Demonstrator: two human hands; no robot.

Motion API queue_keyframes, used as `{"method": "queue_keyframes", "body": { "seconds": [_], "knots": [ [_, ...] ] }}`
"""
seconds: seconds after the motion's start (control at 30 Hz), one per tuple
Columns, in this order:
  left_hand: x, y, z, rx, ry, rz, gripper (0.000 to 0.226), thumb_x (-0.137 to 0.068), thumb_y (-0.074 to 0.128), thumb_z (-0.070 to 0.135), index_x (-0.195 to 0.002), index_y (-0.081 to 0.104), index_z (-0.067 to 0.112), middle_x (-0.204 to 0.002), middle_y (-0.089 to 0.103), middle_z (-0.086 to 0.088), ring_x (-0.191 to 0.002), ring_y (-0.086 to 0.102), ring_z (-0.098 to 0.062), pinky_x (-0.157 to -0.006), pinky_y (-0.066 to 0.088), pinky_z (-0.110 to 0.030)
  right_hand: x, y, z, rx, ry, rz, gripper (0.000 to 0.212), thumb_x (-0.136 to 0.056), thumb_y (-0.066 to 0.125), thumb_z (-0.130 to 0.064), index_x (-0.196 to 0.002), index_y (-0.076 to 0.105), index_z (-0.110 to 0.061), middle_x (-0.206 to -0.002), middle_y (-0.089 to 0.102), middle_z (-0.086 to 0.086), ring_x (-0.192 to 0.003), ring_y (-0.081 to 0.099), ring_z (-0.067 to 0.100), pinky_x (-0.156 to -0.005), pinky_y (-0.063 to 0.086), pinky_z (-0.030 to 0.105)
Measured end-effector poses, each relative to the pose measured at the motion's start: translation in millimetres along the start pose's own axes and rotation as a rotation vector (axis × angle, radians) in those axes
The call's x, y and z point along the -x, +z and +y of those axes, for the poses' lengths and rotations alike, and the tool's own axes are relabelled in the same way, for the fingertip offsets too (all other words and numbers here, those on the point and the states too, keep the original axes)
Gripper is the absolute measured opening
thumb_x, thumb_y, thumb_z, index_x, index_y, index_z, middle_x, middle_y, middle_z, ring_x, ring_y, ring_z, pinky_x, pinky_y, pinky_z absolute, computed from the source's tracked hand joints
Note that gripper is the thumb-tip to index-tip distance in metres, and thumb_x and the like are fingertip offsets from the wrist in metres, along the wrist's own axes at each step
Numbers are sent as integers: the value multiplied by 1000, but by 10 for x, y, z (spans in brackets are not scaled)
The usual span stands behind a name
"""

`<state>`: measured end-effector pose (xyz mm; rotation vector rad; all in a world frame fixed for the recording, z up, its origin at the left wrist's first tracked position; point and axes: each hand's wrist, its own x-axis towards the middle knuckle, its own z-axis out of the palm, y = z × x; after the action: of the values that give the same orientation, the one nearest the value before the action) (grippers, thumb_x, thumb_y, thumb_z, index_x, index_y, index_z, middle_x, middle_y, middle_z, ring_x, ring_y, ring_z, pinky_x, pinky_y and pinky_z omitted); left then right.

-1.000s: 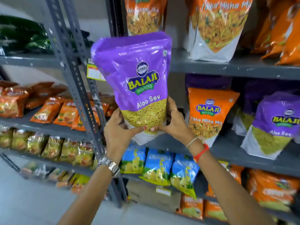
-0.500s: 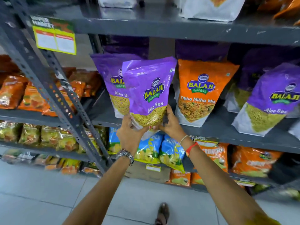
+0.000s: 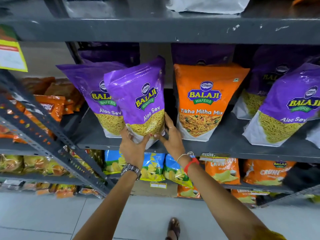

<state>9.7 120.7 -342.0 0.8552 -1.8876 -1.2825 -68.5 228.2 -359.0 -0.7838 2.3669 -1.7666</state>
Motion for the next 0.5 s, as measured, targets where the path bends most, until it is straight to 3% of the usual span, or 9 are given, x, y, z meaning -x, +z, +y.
{"method": "queue_keyframes", "body": {
  "seconds": [0.13, 0.23, 0.3, 0.33, 0.4, 0.5],
  "knots": [
    [55, 101, 31, 162, 69, 41, 90, -59, 82, 13, -133, 31, 10, -133, 46, -8, -123, 44, -15, -101, 41, -25, 280, -18, -32, 43, -53, 309, 60, -86, 69, -18, -139, 42, -14, -143, 49, 3, -134, 46, 21, -112, 39, 37],
    [287, 174, 113, 48, 322, 149, 63, -69, 74, 15, -121, 40, -1, -126, 42, -22, -117, 36, -24, -98, 34, -26, 420, -203, -12, 29, -63, 695, 60, -79, 76, -12, -131, 46, -4, -133, 50, 14, -127, 45, 23, -111, 36, 32],
    [420, 297, 176, 66, 454, -16, 36, -78, 65, 15, -109, 48, 8, -113, 49, -11, -107, 42, -16, -93, 34, -23, 409, -376, 86, 62, -39, 834, 73, -73, 81, -13, -132, 41, -1, -132, 43, 17, -126, 41, 24, -111, 34, 30],
    [445, 380, 225, 96, 458, -146, 31, -80, 62, 14, -108, 49, 15, -110, 49, -1, -105, 44, -8, -92, 36, -20, 375, -462, 149, 87, -19, 852, 80, -70, 84, -15, -134, 38, 1, -134, 40, 20, -128, 39, 29, -112, 34, 35],
    [422, 585, 297, 179, 347, -400, 42, -82, 62, 19, -120, 44, 19, -120, 44, 13, -115, 43, 0, -99, 37, -20, 290, -618, 290, 106, 37, 814, 95, -65, 87, -22, -139, 31, -2, -140, 36, 23, -133, 36, 34, -113, 33, 47],
    [311, 893, 273, 210, 181, -585, 79, -76, 66, 32, -141, 21, 18, -145, 25, 12, -137, 26, -6, -112, 27, -25, 146, -836, 468, 46, 85, 667, 109, -58, 89, -32, -144, 23, -21, -146, 34, 13, -137, 35, 30, -113, 35, 52]
  ]
}}
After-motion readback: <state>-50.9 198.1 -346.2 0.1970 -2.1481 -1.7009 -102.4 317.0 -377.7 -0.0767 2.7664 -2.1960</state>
